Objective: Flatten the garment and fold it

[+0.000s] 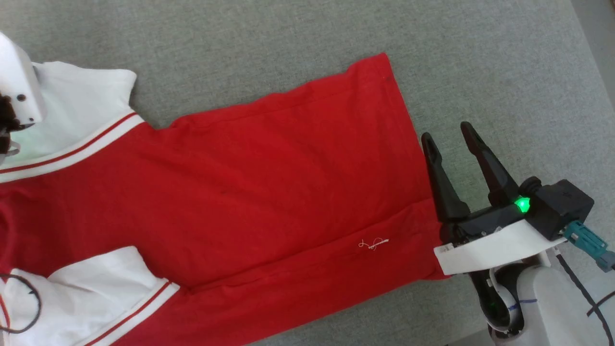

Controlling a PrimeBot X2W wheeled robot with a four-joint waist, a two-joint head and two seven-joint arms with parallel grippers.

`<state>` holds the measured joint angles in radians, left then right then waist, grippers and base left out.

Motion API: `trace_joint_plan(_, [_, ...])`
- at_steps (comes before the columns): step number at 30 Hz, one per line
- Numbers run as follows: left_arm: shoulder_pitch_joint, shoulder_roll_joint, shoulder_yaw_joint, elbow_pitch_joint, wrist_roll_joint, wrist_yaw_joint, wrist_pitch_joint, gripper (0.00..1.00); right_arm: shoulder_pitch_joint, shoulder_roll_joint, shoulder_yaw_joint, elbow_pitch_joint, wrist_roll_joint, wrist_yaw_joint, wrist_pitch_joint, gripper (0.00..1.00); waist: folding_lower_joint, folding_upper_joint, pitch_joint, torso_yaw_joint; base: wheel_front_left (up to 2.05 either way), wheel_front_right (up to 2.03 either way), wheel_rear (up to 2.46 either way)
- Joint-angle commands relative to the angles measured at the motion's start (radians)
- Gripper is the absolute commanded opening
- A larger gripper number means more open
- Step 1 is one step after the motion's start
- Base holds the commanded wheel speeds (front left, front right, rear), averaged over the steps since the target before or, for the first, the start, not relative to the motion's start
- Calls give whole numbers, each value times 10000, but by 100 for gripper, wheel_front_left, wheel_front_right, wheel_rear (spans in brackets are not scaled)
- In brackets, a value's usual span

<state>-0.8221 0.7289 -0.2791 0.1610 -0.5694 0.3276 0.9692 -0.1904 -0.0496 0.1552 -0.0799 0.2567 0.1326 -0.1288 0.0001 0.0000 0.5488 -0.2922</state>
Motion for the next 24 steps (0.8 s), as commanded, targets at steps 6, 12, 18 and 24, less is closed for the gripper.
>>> trace_joint_plan(6, [392,149,12,-452,19,22,-256,0,-635,-73,14,6,-60,-19,32,100,-1,0,75,-17,0,0,0])
trace_joint_plan(12, [576,148,-6,-577,-11,-127,-600,0,-2087,-540,-146,177,-164,-19,811,100,-1,0,19,89,0,0,0])
trace_joint_plan(18, [515,-66,-37,-657,-124,-277,-959,0,-4125,-591,-176,1607,561,-19,3754,100,-1,0,79,339,0,0,0])
trace_joint_plan(24, [263,-265,-161,-673,-104,-476,-1323,0,-5452,-554,42,2805,1061,-19,6796,100,-1,0,236,614,0,0,0])
